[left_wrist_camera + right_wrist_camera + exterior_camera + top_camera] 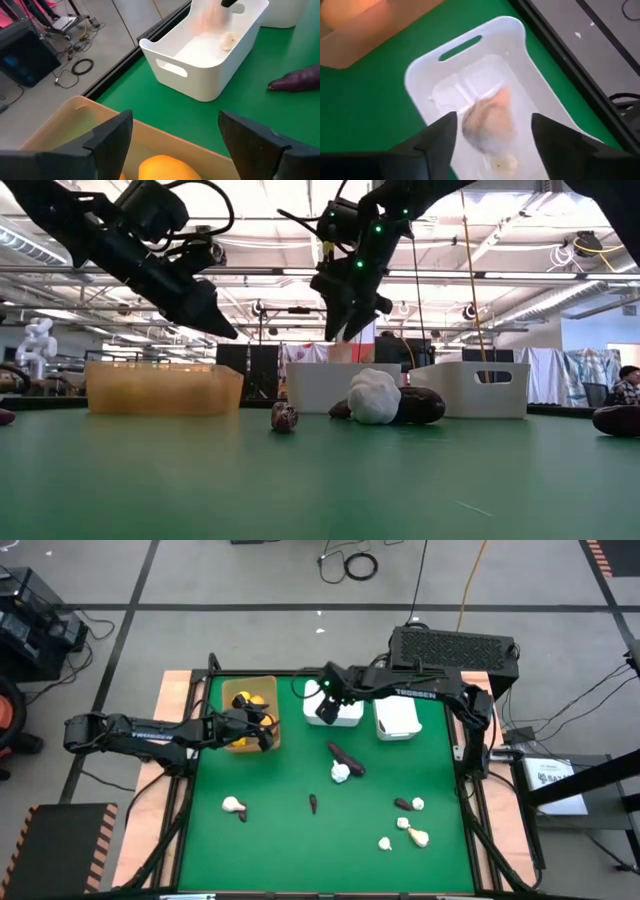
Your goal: Sort produce into baskets
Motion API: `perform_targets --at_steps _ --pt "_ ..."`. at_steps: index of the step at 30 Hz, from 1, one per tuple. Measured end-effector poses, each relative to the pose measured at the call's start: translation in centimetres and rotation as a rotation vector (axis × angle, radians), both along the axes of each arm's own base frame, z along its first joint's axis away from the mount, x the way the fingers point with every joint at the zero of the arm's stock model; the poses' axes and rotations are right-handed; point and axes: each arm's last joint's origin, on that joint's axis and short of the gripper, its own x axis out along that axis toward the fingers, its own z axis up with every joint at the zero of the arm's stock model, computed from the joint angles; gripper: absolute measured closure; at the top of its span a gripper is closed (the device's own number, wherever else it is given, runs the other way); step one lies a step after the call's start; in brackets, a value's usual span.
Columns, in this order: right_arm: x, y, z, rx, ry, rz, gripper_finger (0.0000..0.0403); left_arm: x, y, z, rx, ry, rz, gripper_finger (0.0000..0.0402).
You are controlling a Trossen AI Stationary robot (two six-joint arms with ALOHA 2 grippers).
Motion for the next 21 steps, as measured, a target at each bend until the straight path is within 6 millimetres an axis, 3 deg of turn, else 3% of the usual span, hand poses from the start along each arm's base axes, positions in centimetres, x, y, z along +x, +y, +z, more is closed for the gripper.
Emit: perform_targets --at_steps 6,10,14,21 --pt "-0.1 -0.2 0.0 0.009 0.001 0.000 0.0114 -0.1 0.0 0.0 -0.002 0.007 -0.001 0.0100" --pt "0.6 1.6 0.3 0.103 -0.060 0.096 0.0110 -0.7 -0.5 0.6 -0.014 -0.014 -0.007 0.0100" --pt "2.3 5.9 0.7 0.150 -0.134 0.252 0.0114 -1.7 -1.1 1.4 -0.043 -0.037 -0.012 0.0100" --pt "4.7 15.2 0.8 0.105 -0.241 0.524 0.0117 -3.6 -2.2 2.3 -0.115 -0.075 -0.010 0.0100"
